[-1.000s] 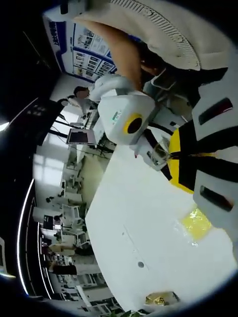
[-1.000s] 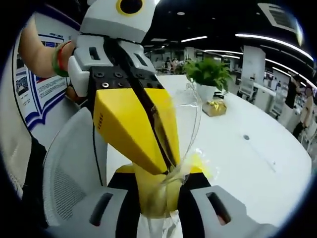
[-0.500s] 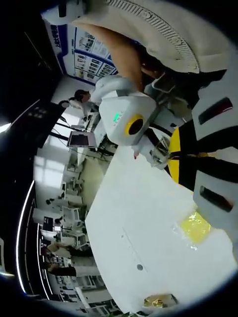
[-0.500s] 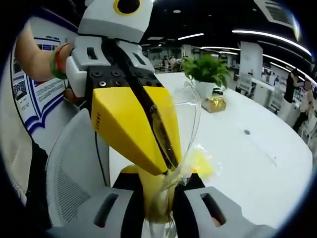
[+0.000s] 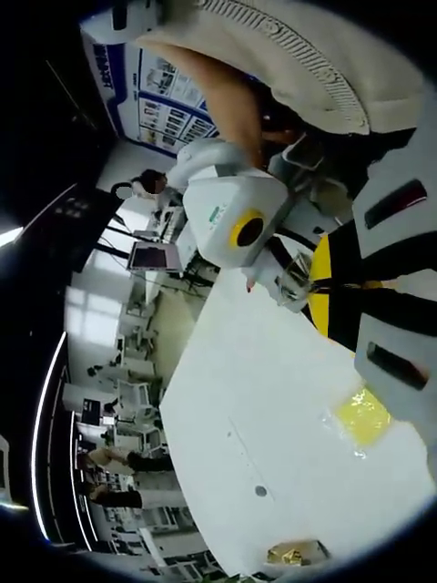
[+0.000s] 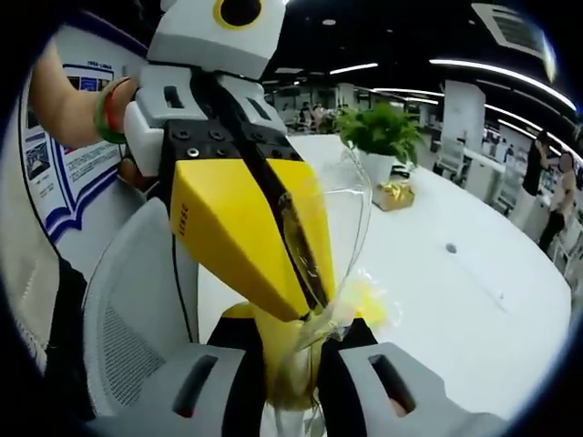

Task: Compare the silicone blocks by pressing each to a similar depth, holding the contact briefly, and releasing to observe deformation and rebound differences across the visible hardness samples.

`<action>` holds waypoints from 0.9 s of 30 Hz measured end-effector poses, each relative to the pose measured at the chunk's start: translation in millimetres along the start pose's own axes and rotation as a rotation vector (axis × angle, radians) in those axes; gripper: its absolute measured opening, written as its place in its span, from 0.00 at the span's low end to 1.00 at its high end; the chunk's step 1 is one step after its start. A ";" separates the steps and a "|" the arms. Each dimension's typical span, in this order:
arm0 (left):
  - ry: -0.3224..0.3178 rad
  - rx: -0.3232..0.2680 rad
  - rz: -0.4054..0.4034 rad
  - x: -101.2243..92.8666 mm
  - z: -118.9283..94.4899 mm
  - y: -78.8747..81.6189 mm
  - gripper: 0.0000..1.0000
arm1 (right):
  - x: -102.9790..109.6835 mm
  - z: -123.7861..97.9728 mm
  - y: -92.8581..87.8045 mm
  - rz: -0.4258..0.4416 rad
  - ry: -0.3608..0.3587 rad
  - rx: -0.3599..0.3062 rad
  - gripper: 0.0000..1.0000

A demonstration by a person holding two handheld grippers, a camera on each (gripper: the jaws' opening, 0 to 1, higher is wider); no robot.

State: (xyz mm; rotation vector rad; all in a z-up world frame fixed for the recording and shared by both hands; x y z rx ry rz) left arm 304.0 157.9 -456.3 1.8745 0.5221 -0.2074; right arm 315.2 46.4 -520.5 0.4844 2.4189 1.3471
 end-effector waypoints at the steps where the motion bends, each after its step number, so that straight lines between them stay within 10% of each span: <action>1: 0.002 -0.003 0.000 -0.4 0.0 0.5 0.00 | -0.3 -0.4 0.5 -0.004 0.001 0.002 0.13; 27: 0.025 0.024 -0.015 -0.2 0.6 -2.3 0.00 | 0.6 5.3 -4.7 0.016 0.073 -0.040 0.21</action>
Point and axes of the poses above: the point that each gripper's makers call its tool centre point, and the gripper's own axes: z roughly forward along the fingers, x roughly to its left, y roughly out of its top, the point moved 10 cm from there along -z, roughly backward along the fingers, and after that the axes turned 14 degrees about -y, right-handed, at the moved point
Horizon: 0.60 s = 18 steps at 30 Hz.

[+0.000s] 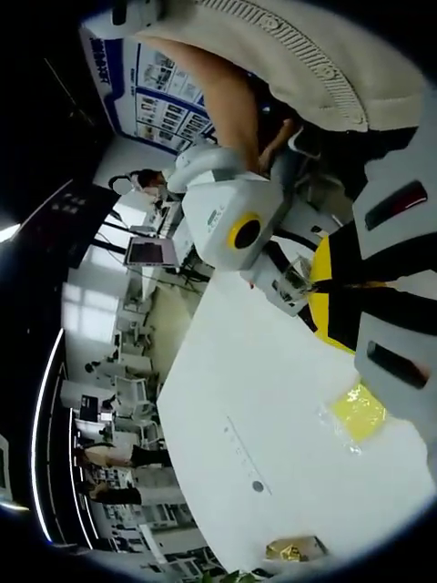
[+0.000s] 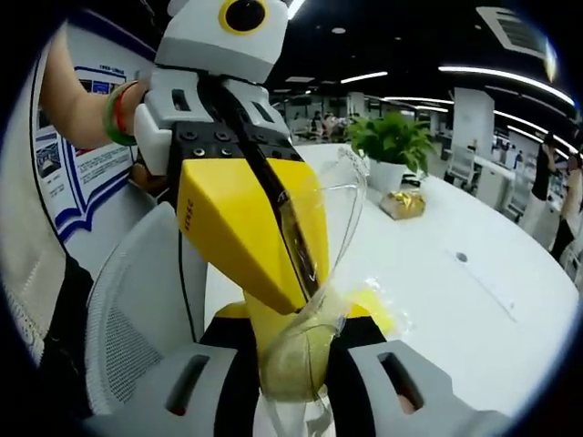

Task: Compare the silicone blocks by pressing each to a similar depth, holding the contact briefly, and releasing to observe deformation and rebound differences across the visible hardness samples.

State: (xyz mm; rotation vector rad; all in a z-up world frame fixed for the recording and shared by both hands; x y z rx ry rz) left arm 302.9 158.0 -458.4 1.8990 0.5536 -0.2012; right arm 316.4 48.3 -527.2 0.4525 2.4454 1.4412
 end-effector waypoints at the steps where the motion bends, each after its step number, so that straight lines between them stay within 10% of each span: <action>1: 0.000 0.000 -0.001 -0.3 0.1 -0.3 0.00 | 0.0 -0.1 -0.2 0.000 -0.001 -0.001 0.22; 18: -0.004 -0.016 -0.011 -3.3 -1.7 -0.7 0.00 | 1.8 -4.6 -0.7 -0.030 -0.010 -0.044 0.25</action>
Point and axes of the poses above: the point that each gripper's makers call its tool centre point, and the gripper's own axes: z roughly forward along the fingers, x roughly to its left, y roughly out of its top, the point moved 10 cm from there along -z, roughly backward along the fingers, and after that the axes turned 14 degrees about -y, right-handed, at the moved point
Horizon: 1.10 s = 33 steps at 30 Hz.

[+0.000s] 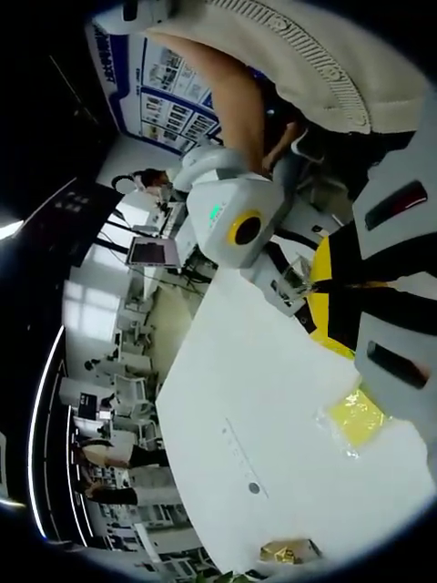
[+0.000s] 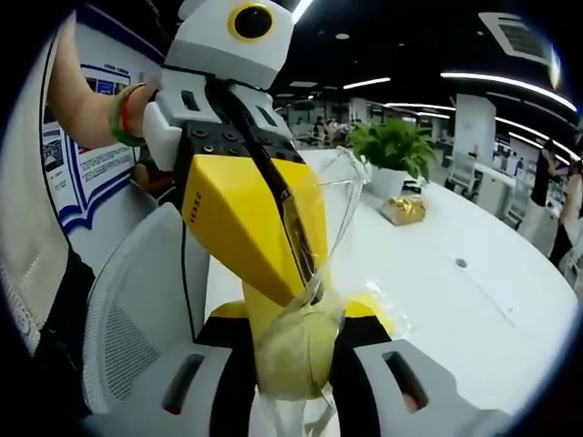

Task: Compare the silicone blocks by pressing each to a similar depth, holding the contact briefly, and releasing to observe deformation and rebound differences across the visible hardness samples.

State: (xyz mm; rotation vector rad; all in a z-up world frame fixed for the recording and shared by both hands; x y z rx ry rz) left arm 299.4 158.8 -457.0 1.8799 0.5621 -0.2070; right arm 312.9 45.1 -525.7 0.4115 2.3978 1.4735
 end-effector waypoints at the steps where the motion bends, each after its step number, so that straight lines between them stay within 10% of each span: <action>1: 0.000 0.000 -0.001 0.3 -0.3 0.0 0.00 | 0.3 -0.2 -0.1 -0.002 0.000 -0.003 0.26; 18: -0.002 -0.021 -0.018 -2.5 -1.2 -2.7 0.00 | 4.5 -4.3 -1.7 0.008 -0.039 -0.023 0.31; 33: -0.044 -0.084 -0.068 -4.1 6.1 -16.3 0.00 | 10.7 -47.5 -13.7 0.142 -0.242 -0.047 0.64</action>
Point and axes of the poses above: the point that each gripper's makers call its tool centre point, and the gripper's own axes: z roughly forward along the fingers, x roughly to its left, y roughly out of its top, the point moved 10 cm from there along -z, roughly backward along the fingers, and after that the axes turned 14 degrees about -y, right-handed, at the moved point
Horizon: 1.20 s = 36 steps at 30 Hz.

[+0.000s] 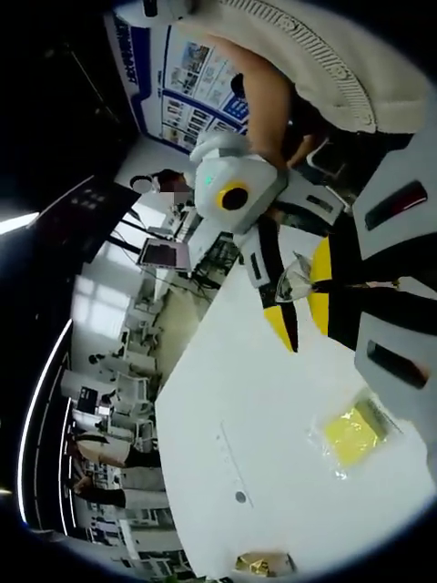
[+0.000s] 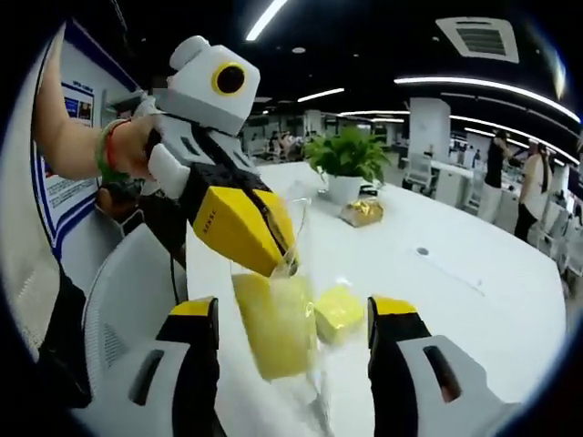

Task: Compare the silicone blocks by pressing each to a similar depth, holding the contact briefly, and releasing to observe deformation and rebound differences across the visible hardness samples.

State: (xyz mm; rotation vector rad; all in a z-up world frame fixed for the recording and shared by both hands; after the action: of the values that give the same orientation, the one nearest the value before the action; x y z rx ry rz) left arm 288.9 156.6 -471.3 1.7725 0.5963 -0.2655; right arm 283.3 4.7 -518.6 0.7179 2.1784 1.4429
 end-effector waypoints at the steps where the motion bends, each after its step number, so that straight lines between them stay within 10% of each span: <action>1: -0.002 -0.002 -0.004 1.0 0.7 -0.9 0.00 | -1.2 -8.4 -2.8 0.025 -0.028 -0.009 0.65; 20: 0.017 -0.093 -0.169 41.2 50.6 -15.8 0.00 | -17.3 -165.1 -49.2 0.363 -0.484 -0.106 0.75; 36: 0.053 -0.210 -0.426 113.5 112.0 -34.1 0.00 | -41.9 -176.4 -57.4 0.366 -0.502 0.011 0.72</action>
State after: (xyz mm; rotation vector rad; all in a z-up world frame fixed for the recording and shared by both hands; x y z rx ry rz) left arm 381.0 85.4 -585.5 1.4418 1.0042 -0.4322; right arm 198.4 -164.9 -504.3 1.3717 1.7248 1.2346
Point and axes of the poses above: the point that each gripper's makers call its tool centre point, and the gripper's own axes: z roughly forward along the fingers, x roughly to its left, y roughly out of its top, the point moved 10 cm from there along -z, roughly backward along the fingers, and after that the axes turned 14 degrees about -y, right-handed, at the moved point
